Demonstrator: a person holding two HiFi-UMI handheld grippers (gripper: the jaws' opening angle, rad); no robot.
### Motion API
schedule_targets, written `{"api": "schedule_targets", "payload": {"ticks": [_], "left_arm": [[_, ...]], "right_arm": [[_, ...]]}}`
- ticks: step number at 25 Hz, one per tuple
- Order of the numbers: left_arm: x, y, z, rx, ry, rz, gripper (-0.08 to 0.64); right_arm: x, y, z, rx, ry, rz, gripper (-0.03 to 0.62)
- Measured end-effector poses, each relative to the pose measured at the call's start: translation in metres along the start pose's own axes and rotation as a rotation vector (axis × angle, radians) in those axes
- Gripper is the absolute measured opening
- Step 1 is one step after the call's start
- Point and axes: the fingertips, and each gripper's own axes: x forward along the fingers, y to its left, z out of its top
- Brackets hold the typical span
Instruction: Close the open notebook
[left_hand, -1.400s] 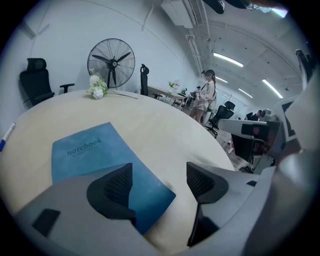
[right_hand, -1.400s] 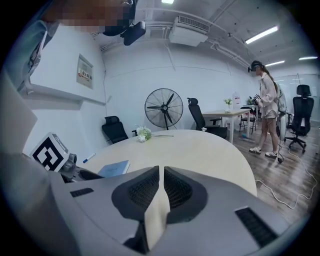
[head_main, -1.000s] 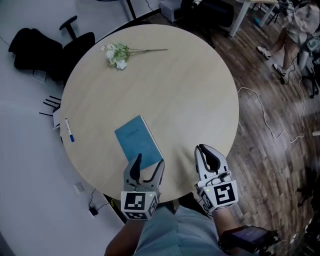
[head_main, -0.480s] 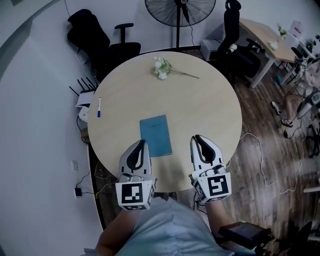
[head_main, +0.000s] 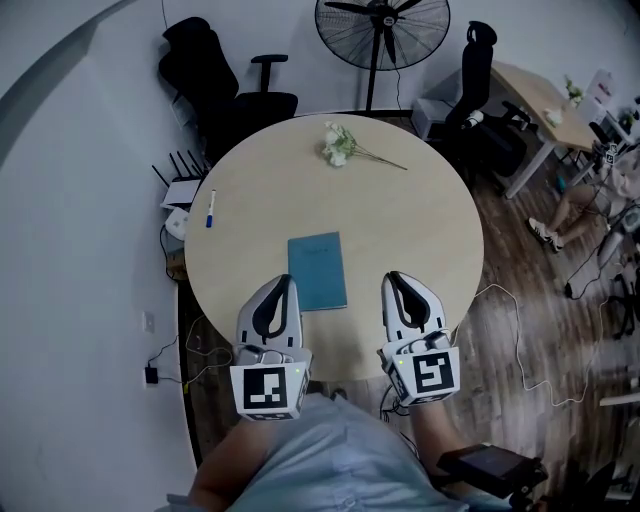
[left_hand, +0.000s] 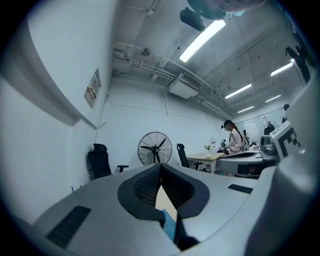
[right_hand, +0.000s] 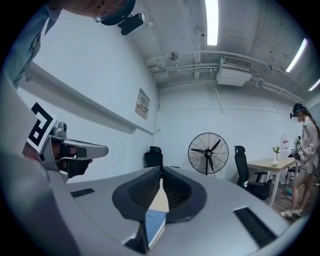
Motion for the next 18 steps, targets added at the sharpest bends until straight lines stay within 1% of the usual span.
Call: {"api": "schedule_targets", "payload": {"ticks": [3, 7, 18], "left_arm": [[-0.0022, 0.0008, 0.0007, -0.004, -0.002, 0.001, 0.02], [-0.0024, 0.0018, 0.0032, -0.004, 0.0, 0.008, 0.02], [0.0014, 0.0, -0.0063, -0.011, 0.024, -0.011, 0.02]], "right_arm": [[-0.0021, 0.0033, 0.002, -0.013, -0.028, 0.019, 0.049], [-0.0057, 0.0044, -0.0001, -0.01, -0.014, 0.014, 0.049], [-0.0042, 0.0028, -0.0067, 0.003, -0.009, 0.005, 0.049]]}}
